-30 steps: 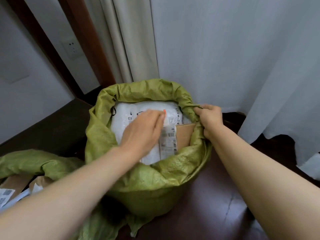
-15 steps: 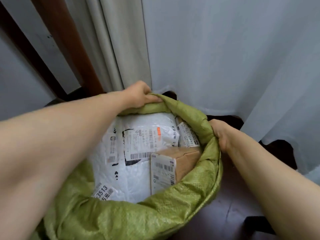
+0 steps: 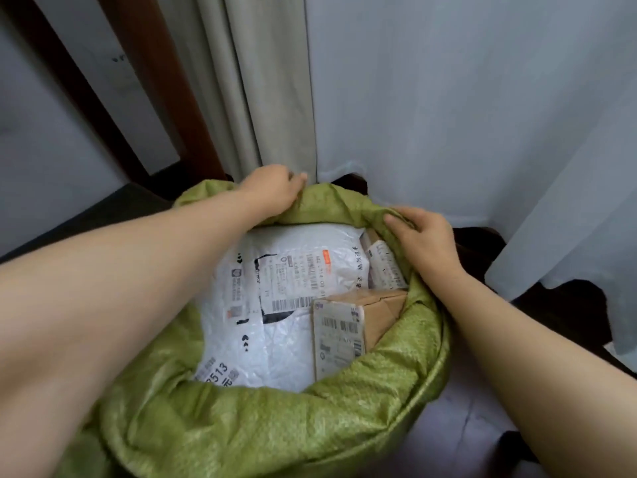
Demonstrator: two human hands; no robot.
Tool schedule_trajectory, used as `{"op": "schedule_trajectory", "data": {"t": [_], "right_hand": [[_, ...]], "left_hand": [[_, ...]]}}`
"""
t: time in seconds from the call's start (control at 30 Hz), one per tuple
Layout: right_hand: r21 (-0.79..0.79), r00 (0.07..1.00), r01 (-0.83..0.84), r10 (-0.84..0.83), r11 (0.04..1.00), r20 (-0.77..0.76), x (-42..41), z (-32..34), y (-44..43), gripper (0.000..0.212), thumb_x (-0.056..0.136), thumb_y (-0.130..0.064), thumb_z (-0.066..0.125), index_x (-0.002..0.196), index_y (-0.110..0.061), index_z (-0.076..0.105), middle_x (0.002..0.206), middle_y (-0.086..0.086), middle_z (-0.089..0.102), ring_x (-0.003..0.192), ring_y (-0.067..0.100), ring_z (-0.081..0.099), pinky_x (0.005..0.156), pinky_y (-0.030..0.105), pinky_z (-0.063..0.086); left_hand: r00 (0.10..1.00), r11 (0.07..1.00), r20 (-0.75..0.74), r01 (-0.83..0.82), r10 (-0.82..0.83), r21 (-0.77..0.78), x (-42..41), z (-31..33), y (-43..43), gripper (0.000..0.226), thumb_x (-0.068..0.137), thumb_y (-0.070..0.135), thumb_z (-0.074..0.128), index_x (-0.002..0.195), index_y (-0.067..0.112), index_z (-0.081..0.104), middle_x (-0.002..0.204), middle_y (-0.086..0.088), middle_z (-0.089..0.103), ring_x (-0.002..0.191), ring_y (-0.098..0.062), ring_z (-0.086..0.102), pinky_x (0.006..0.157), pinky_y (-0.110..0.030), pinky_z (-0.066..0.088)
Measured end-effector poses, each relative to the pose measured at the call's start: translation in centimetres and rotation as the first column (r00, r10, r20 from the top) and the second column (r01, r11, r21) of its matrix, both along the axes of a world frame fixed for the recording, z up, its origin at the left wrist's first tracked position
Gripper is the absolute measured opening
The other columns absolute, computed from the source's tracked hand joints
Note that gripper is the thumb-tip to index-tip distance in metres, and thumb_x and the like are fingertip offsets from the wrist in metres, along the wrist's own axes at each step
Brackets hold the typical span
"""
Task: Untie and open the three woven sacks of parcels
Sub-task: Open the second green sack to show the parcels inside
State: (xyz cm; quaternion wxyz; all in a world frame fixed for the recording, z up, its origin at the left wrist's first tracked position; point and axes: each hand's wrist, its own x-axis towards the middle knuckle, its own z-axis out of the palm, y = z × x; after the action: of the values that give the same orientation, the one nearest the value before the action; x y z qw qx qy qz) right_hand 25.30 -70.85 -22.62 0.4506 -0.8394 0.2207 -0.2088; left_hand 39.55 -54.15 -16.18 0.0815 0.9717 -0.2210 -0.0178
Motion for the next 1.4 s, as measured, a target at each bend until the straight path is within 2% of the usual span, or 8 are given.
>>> {"op": "schedule_trajectory", "data": {"t": [0.2, 0.33, 0.5, 0.73, 0.87, 1.03, 1.2, 1.4], "right_hand": [[0.131, 0.994, -0.076, 0.086, 0.989, -0.072, -1.0, 0.3, 0.9, 0.022, 0.087, -0.03, 0.063, 0.107, -0.022, 0.07, 0.093, -0.006, 0.068, 0.09, 0.008, 0.061, 0.084, 0.022, 0.044], [0.016, 0.991, 0.025, -0.022, 1.0, -0.135, -2.0, 0.9, 0.8, 0.026, 0.089, -0.034, 0.059, 0.101, -0.016, 0.073, 0.099, 0.008, 0.072, 0.1, 0.024, 0.064, 0.091, 0.036, 0.049], [0.123, 0.976, 0.166, -0.145, 0.978, -0.164, -4.2, 1.7, 1.4, 0.029, 0.09, -0.034, 0.057, 0.097, -0.011, 0.072, 0.1, 0.012, 0.071, 0.101, 0.029, 0.062, 0.087, 0.032, 0.046], [0.415, 0.947, 0.127, 0.014, 0.901, -0.322, -6.0, 1.3, 1.6, 0.097, 0.059, -0.062, 0.075, 0.138, -0.016, 0.042, 0.131, 0.005, 0.055, 0.114, 0.026, 0.057, 0.1, 0.044, 0.046], [0.349, 0.899, 0.089, 0.075, 0.933, -0.431, -6.6, 1.0, 1.3, 0.115, 0.051, -0.053, 0.083, 0.145, -0.015, 0.028, 0.137, 0.008, 0.05, 0.118, 0.029, 0.055, 0.1, 0.045, 0.045], [0.138, 0.879, 0.027, 0.042, 0.99, -0.476, -6.8, 1.2, 1.9, 0.056, 0.082, -0.022, 0.069, 0.131, -0.005, 0.047, 0.126, 0.014, 0.057, 0.116, 0.034, 0.054, 0.098, 0.039, 0.043], [0.029, 0.875, 0.244, -0.207, 0.969, -0.437, -8.1, 0.5, 1.5, 0.046, 0.089, -0.023, 0.055, 0.128, -0.001, 0.045, 0.127, 0.024, 0.053, 0.116, 0.041, 0.05, 0.092, 0.04, 0.04], [-0.529, 0.982, 0.024, -0.119, 0.848, -0.146, -8.3, 4.4, 8.5, 0.068, 0.087, -0.046, 0.054, 0.143, -0.013, 0.032, 0.152, 0.017, 0.024, 0.141, 0.034, 0.019, 0.113, 0.047, 0.013]], "left_hand": [[0.982, 0.884, 0.148, -0.173, 0.12, 0.434, -4.0, 0.3, 8.4, 0.089, 0.083, 0.071, 0.037, 0.149, 0.017, 0.013, 0.157, -0.011, 0.007, 0.144, -0.032, 0.005, 0.109, -0.062, 0.01], [0.955, 0.965, -0.146, -0.262, 0.257, -0.015, -4.6, -1.1, 12.2, 0.049, 0.094, 0.04, 0.048, 0.124, 0.002, 0.053, 0.123, -0.023, 0.055, 0.109, -0.036, 0.055, 0.087, -0.04, 0.044], [0.683, 0.665, -0.676, -0.644, 0.276, -0.379, -4.1, 0.3, 12.6, 0.054, 0.088, 0.041, 0.059, 0.119, -0.003, 0.056, 0.111, -0.019, 0.062, 0.099, -0.033, 0.062, 0.073, -0.04, 0.05], [0.99, 0.989, -0.095, 0.11, -0.101, 0.095, -10.3, 4.0, 11.1, 0.092, 0.072, 0.072, 0.054, 0.148, 0.033, 0.018, 0.158, -0.004, 0.007, 0.145, -0.022, 0.003, 0.116, -0.049, -0.004], [0.718, 0.661, -0.664, 0.603, -0.207, 0.447, -16.3, 4.7, 12.7, 0.1, 0.069, 0.054, 0.073, 0.148, 0.036, 0.014, 0.156, 0.012, 0.006, 0.144, -0.012, 0.006, 0.118, -0.048, 0.004], [0.887, 0.544, -0.363, 0.462, -0.285, 0.7, -18.3, 2.6, 15.2, 0.049, 0.08, 0.015, 0.061, 0.124, 0.02, 0.042, 0.126, -0.001, 0.051, 0.123, -0.025, 0.046, 0.103, -0.036, 0.029], [0.958, 0.959, 0.261, 0.045, -0.121, 0.28, -16.1, 1.9, 17.4, 0.033, 0.086, 0.006, 0.043, 0.116, 0.018, 0.05, 0.118, -0.001, 0.057, 0.111, -0.027, 0.055, 0.067, -0.03, 0.032], [0.978, 0.956, -0.156, -0.171, 0.136, -0.238, -16.0, -2.0, 18.0, 0.042, 0.072, 0.003, 0.055, 0.111, 0.017, 0.048, 0.119, -0.005, 0.041, 0.114, -0.022, 0.043, 0.094, -0.031, 0.039]]}}
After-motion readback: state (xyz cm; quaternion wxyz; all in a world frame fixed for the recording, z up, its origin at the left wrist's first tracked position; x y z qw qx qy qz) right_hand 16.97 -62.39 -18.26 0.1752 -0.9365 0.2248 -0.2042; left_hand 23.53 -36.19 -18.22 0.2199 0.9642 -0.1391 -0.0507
